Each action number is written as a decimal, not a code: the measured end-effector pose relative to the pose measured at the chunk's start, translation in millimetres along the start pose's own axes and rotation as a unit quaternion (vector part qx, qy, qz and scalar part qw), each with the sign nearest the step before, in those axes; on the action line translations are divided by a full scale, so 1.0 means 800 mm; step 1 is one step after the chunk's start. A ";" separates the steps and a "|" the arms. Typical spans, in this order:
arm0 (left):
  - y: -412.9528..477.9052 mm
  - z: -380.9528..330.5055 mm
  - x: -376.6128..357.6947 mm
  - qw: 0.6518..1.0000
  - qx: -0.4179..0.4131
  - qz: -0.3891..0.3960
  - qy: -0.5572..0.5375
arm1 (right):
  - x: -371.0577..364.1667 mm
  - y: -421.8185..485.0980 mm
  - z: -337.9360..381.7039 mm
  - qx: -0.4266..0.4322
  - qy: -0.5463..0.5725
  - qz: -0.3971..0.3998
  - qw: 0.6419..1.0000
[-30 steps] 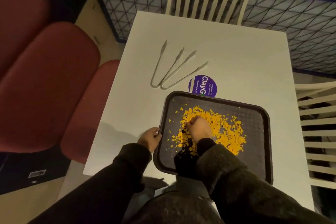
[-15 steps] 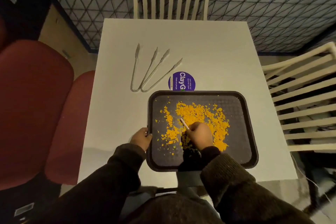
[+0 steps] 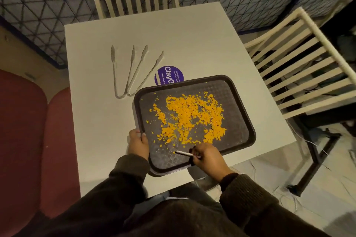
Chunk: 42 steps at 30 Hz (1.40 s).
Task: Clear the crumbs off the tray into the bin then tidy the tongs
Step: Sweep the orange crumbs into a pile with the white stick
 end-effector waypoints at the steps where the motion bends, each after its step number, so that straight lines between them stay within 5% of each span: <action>1: -0.002 0.001 0.007 1.000 -0.001 -0.012 -0.001 | -0.003 -0.004 0.001 0.010 -0.006 0.006 1.000; 10: -0.021 0.018 0.069 0.996 -0.002 -0.069 -0.049 | -0.021 -0.013 0.016 0.019 0.013 -0.008 1.000; 28: -0.043 0.032 0.097 0.994 0.002 -0.083 -0.071 | 0.032 0.004 -0.068 -0.205 0.089 -0.160 0.961; 33: -0.041 0.029 0.098 0.992 0.002 -0.100 -0.074 | 0.026 -0.006 -0.048 -0.144 0.078 -0.138 0.977; 37: -0.044 0.031 0.097 0.991 0.008 -0.104 -0.079 | -0.007 -0.021 -0.018 -0.025 0.037 -0.040 0.998; 42: -0.046 0.023 0.098 0.993 -0.001 -0.094 -0.075 | 0.004 -0.013 -0.030 -0.053 0.059 -0.083 0.993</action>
Point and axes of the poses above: each hand's wrist, its own y-axis towards the middle knuckle, its own x-axis out of the back of the hand, z = x × y, the point moved 7 cm from there along y, towards the middle knuckle, and after that the axes turned 1 degree about z, right-handed, at the moved point
